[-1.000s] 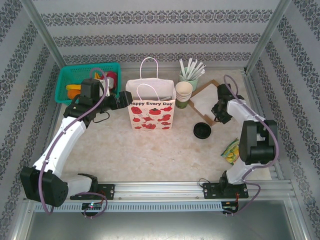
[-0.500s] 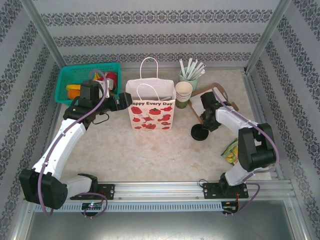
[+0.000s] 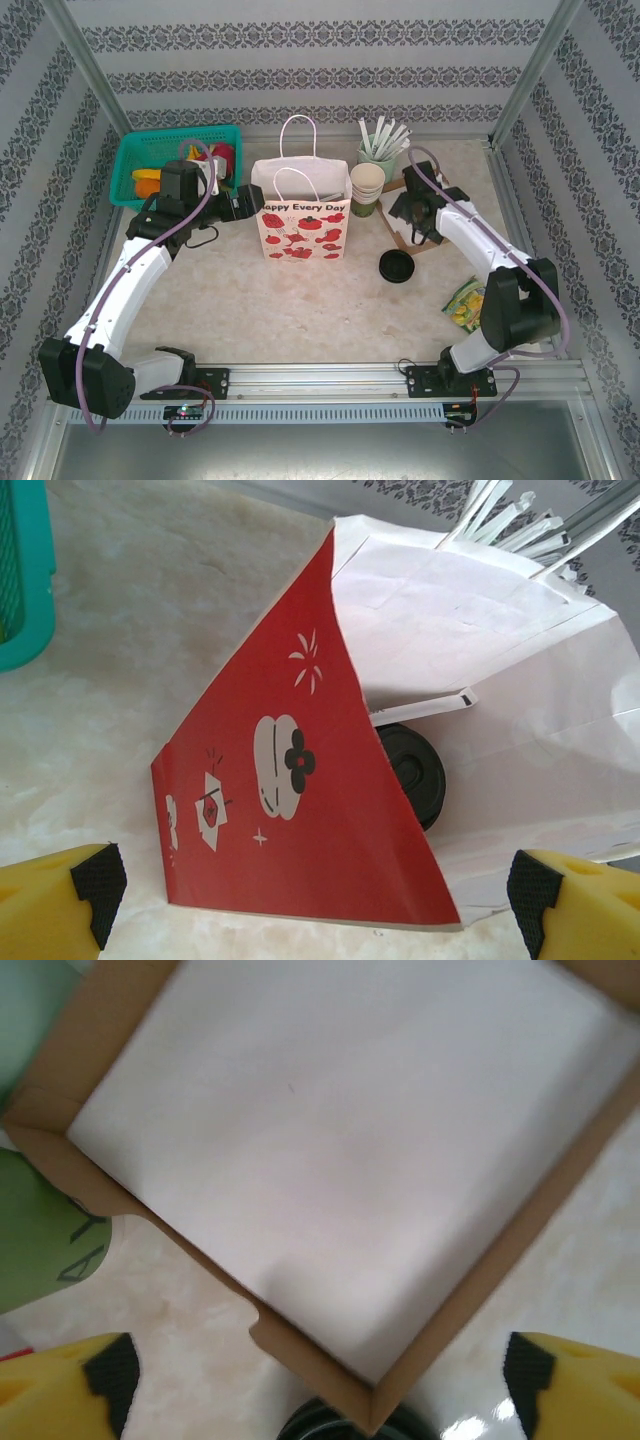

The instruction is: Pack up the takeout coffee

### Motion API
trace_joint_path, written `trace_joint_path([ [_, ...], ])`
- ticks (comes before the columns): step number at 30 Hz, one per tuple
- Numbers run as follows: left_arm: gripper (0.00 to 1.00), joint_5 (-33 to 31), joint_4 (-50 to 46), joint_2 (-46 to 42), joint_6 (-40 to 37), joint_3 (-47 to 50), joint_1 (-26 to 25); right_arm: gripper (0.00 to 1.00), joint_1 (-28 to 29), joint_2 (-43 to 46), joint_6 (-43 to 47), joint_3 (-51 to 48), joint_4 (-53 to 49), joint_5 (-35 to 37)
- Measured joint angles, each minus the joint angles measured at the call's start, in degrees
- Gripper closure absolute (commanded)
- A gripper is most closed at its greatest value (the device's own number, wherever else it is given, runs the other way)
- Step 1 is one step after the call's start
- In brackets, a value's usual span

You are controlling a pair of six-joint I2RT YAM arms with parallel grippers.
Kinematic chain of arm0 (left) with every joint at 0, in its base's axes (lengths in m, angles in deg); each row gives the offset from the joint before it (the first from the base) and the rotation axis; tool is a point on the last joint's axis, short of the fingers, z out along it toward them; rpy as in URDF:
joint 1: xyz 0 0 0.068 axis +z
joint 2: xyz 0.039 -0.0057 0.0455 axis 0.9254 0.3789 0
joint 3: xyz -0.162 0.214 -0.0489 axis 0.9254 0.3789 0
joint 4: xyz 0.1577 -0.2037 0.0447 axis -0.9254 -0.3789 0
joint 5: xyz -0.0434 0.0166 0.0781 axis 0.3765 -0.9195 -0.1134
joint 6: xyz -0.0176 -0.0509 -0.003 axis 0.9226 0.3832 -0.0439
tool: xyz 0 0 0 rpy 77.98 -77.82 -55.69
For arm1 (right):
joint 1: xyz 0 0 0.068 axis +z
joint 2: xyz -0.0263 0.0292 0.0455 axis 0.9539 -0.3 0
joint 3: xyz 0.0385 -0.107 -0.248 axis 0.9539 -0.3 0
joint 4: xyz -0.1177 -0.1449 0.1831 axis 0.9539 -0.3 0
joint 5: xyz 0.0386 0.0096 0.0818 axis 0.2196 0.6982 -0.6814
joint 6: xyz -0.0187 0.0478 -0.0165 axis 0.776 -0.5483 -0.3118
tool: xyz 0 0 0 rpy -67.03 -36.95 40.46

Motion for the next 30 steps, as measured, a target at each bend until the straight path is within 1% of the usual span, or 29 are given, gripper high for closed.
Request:
trace_joint_path([
  [3, 0.0, 0.76, 1.53, -0.02, 0.48, 0.35, 0.0, 0.02, -1.25, -4.0, 7.67, 4.5, -1.14, 0.28],
  [6, 0.0, 1.22, 2.03, -0.02, 1.31, 0.37, 0.0, 0.02, -2.64, -8.28, 13.29, 6.71, -1.97, -0.66],
  [12, 0.0, 1.07, 2.05, 0.0, 2.56, 0.35, -0.02, 0.02, -6.12, -14.29, 19.15, 9.7, -3.45, -5.55],
  [17, 0.0, -0.81, 2.08, 0.0, 3.48, 0.35, -0.22, 0.02, -8.04, -17.99, 22.01, 13.09, -3.58, -10.82],
  [20, 0.0, -2.23, 2.1, 0.0, 3.43, 0.35, -0.26, 0.02, -8.59, -19.63, 22.49, 13.94, -3.65, -12.7],
  [27, 0.0, -2.99, 2.99, -0.15, 3.43, 0.35, -0.26, 0.02, -8.72, -24.09, 22.64, 15.67, -3.58, -13.09],
  [30, 0.0, -2.99, 3.34, -0.15, 3.48, 0.35, -0.26, 0.04, -8.72, -25.88, 22.64, 16.06, -3.72, -13.77],
])
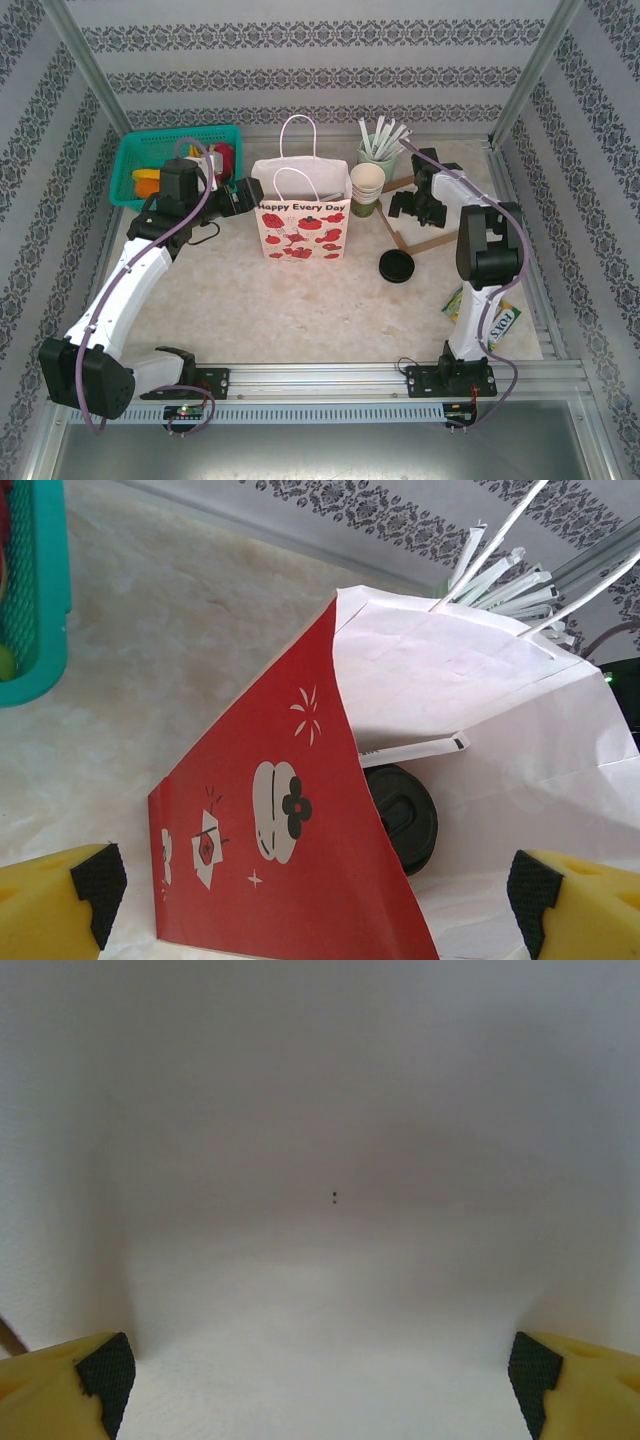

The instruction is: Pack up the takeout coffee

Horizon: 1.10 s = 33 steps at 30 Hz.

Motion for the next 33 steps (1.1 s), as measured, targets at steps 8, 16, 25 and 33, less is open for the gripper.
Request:
trace_joint_path([
  [8, 0.0, 0.04, 0.11, 0.0, 1.38, -0.02, 0.0, 0.06, 0.0, -1.16, -0.28, 1.95, -1.03, -0.66],
  [16, 0.0, 0.02, 0.0, 1.88, 2.45, -2.19, 0.0, 0.13, 0.02, -2.67, -3.17, 3.15, -1.55, -1.22],
  [25, 0.0, 0.24, -2.29, 4.7, 2.56, -3.8, 0.0, 0.41, 0.0, -3.93, -3.04, 4.83, -4.22, -0.7],
  [33, 0.0, -0.13, -3.43, 4.79, 2.56, -4.13, 0.0, 0.59, 0.02, -3.91, -3.3, 4.83, -4.39, -0.39],
])
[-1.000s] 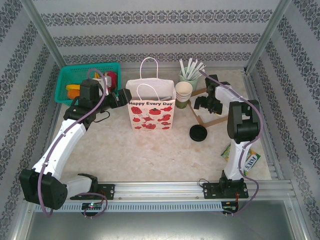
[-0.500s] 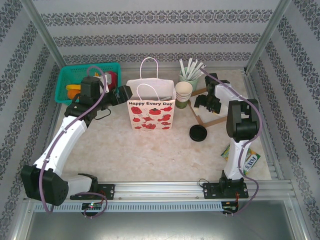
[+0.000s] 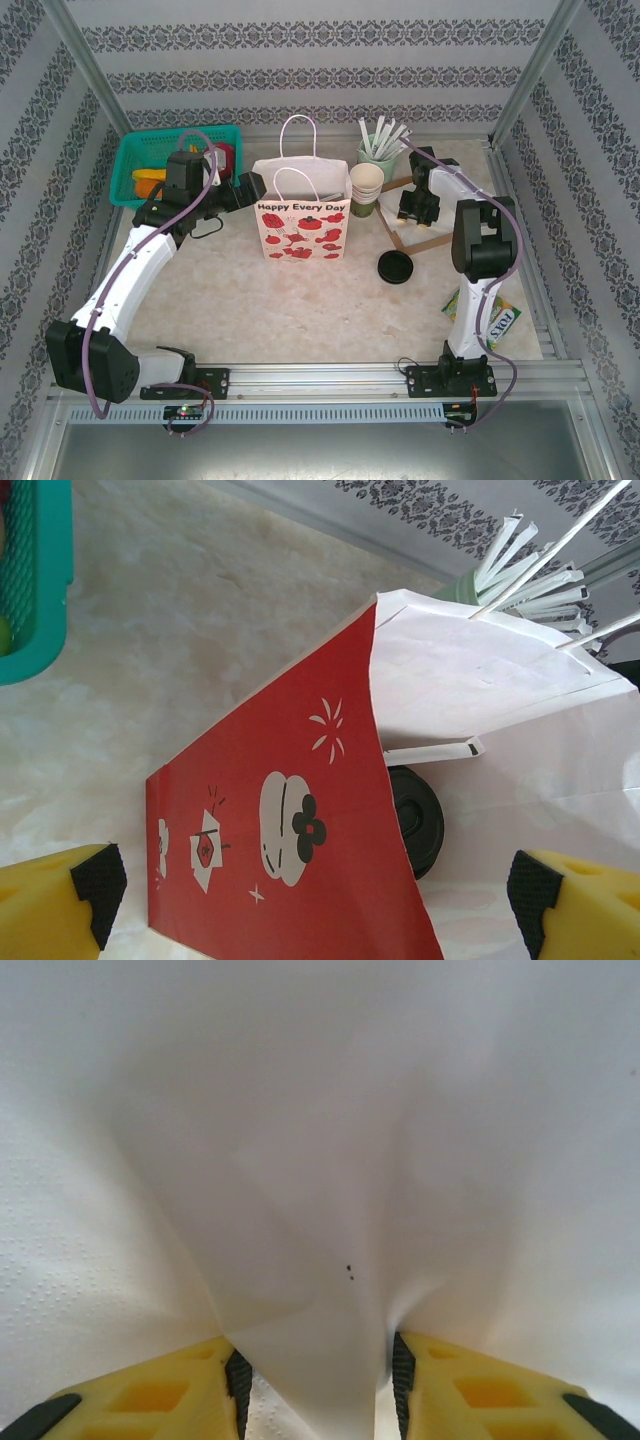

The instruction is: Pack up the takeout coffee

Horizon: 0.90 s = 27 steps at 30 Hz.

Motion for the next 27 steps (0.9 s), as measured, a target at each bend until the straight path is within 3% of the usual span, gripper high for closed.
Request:
trace_joint_path([
  [4, 0.0, 0.02, -0.28, 0.0, -0.02, -0.15, 0.0, 0.6, 0.0, 0.98, -0.13, -0.63, 0.46, 0.02],
  [9, 0.0, 0.37, -0.44, 0.0, -0.04, -0.31, 0.0, 0.69, 0.0, 3.56, -0.07, -2.01, 0.83, -0.22],
  [13, 0.0, 0.37, -0.46, 0.0, -0.04, -0.31, 0.0, 0.82, 0.0, 5.2, -0.04, -2.27, 1.27, -1.01],
  [23, 0.0, 0.39, -1.09, 0.0, -0.46, -0.42, 0.0, 0.99, 0.0, 5.55, -0.07, -2.69, 2.36, -1.66],
  [27, 0.0, 0.42, -1.09, 0.0, -0.48, -0.42, 0.0, 1.0, 0.0, 6.97, 0.04, -3.78, 3.39, -1.22],
])
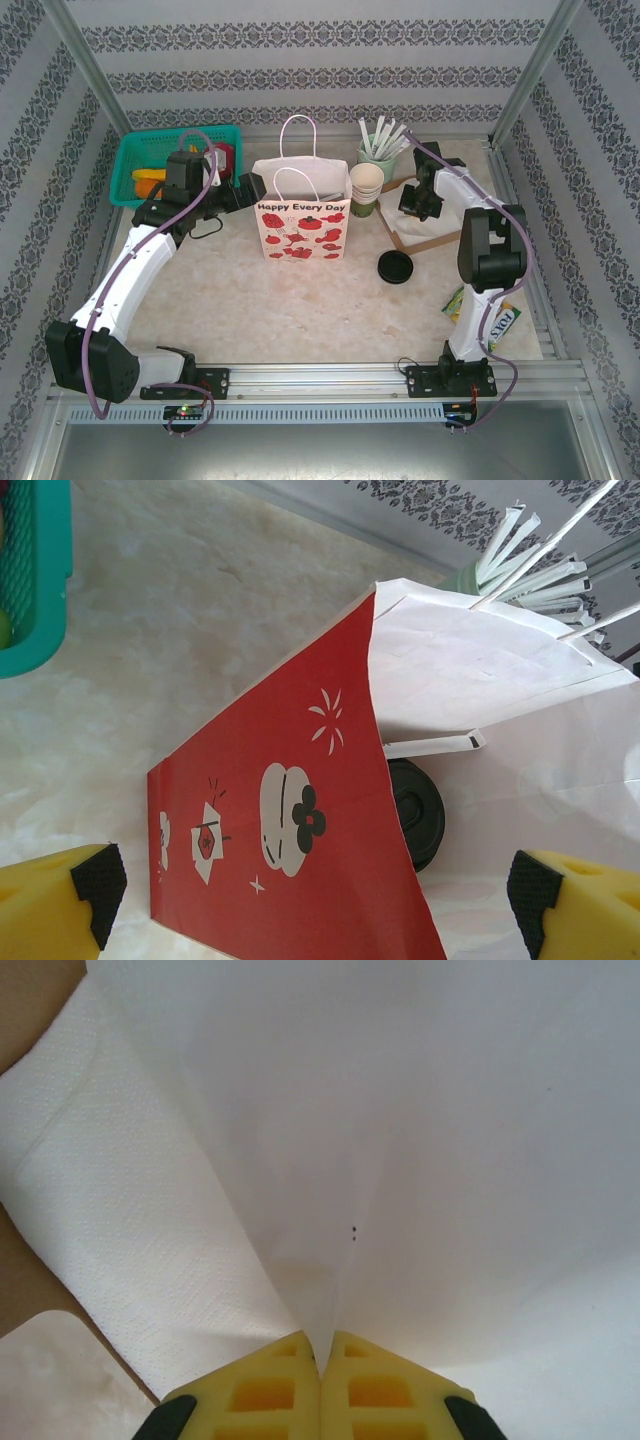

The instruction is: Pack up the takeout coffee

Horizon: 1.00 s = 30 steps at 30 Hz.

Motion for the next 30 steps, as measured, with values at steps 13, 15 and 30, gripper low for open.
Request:
trace_joint_path([
  [13, 0.0, 1.51, 0.02, 0.0, -0.9, 0.0, 0.0, 1.0, 0.02, 11.21, 1.36, -5.42, 5.7, 1.9],
  [15, 0.0, 1.51, 0.02, 0.0, -1.03, 0.0, 0.0, 1.0, 0.15, 11.58, 1.55, -5.99, 6.08, 2.51],
  [30, 0.0, 1.84, 0.02, 0.0, -1.07, 0.0, 0.0, 1.0, 1.55, 17.92, 4.37, -9.4, 5.51, 16.92],
])
